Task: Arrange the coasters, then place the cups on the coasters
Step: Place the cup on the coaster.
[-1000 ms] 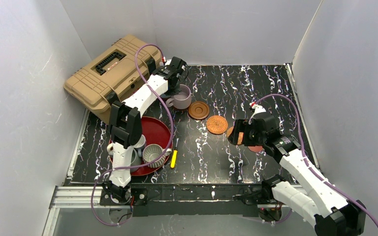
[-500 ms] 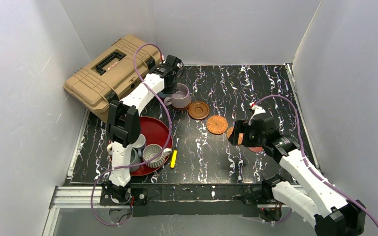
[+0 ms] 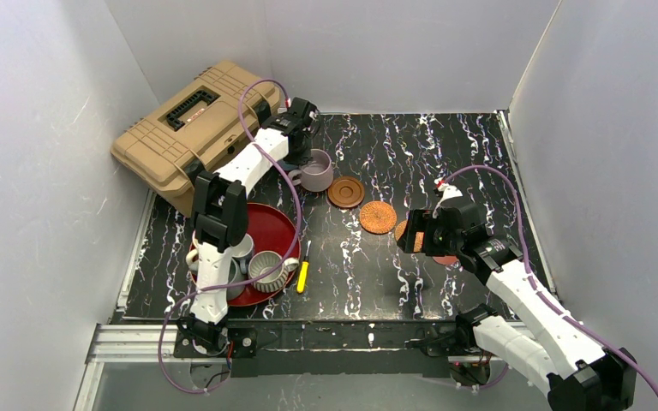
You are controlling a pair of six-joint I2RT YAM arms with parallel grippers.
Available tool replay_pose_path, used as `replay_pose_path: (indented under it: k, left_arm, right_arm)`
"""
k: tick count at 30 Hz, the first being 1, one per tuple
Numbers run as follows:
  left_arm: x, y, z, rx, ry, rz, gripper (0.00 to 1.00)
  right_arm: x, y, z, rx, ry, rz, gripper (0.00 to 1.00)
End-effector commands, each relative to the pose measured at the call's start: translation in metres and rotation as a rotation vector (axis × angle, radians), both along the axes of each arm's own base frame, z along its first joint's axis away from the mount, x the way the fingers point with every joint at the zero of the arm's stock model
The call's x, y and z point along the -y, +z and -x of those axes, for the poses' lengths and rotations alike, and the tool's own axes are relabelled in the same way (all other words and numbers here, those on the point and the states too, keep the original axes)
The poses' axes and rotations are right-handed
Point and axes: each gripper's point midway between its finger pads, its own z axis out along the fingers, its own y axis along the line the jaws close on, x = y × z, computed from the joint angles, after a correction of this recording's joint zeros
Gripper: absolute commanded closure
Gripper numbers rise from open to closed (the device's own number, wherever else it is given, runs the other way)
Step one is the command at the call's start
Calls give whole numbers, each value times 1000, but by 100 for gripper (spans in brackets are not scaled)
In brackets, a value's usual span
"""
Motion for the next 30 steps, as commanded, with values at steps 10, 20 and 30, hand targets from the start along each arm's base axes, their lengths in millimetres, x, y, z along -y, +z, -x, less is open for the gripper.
replay_pose_path:
  k: [10,20,30]
  left_arm:
    - [1,40,-21,114,-12,11,100]
    - [0,37,-23,106,-17,2,100]
    - [-2,30,-24,95,-26,-13,100]
  right_arm:
    - [-2,2,0,18,15,-2,7]
    - [-2,0,1,11,17,-1,8]
    - [-1,-1,2,6,19,3,7]
